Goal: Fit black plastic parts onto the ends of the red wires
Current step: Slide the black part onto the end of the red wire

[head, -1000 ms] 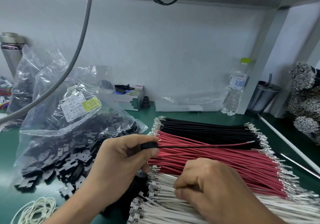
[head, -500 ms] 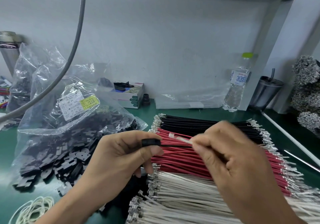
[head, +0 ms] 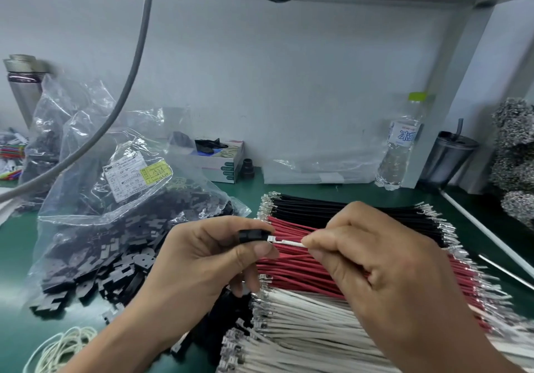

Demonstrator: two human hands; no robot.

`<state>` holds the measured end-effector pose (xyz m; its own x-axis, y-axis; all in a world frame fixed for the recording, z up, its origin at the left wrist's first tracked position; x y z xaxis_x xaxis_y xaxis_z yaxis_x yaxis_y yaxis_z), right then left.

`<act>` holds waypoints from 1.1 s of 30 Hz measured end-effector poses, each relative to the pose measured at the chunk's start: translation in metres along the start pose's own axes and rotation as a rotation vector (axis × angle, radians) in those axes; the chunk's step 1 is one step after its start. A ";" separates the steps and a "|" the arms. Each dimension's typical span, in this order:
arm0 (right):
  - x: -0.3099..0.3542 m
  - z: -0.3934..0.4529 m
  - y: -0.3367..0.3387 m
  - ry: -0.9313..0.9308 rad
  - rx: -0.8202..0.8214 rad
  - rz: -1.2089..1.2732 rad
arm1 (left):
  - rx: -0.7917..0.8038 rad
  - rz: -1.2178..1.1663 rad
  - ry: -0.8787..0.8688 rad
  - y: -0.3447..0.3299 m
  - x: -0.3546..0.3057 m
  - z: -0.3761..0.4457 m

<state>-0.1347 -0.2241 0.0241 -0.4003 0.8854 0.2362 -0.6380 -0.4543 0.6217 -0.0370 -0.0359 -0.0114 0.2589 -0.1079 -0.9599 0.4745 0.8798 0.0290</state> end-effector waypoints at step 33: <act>0.009 0.000 -0.009 -0.099 -0.032 -0.165 | 0.040 0.108 -0.041 -0.002 -0.005 -0.003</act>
<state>-0.1322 -0.2120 0.0205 -0.2230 0.9528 0.2058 -0.7107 -0.3034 0.6347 -0.0422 -0.0357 -0.0077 0.3440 -0.0330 -0.9384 0.4752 0.8681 0.1437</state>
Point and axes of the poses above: each hand's wrist, its own z-axis towards the middle knuckle, its own y-axis out of the back of the hand, x = y × z, the point moved 1 cm from there along z, towards the middle knuckle, and after that the axes turned 5 degrees about z, right-handed, at the moved point
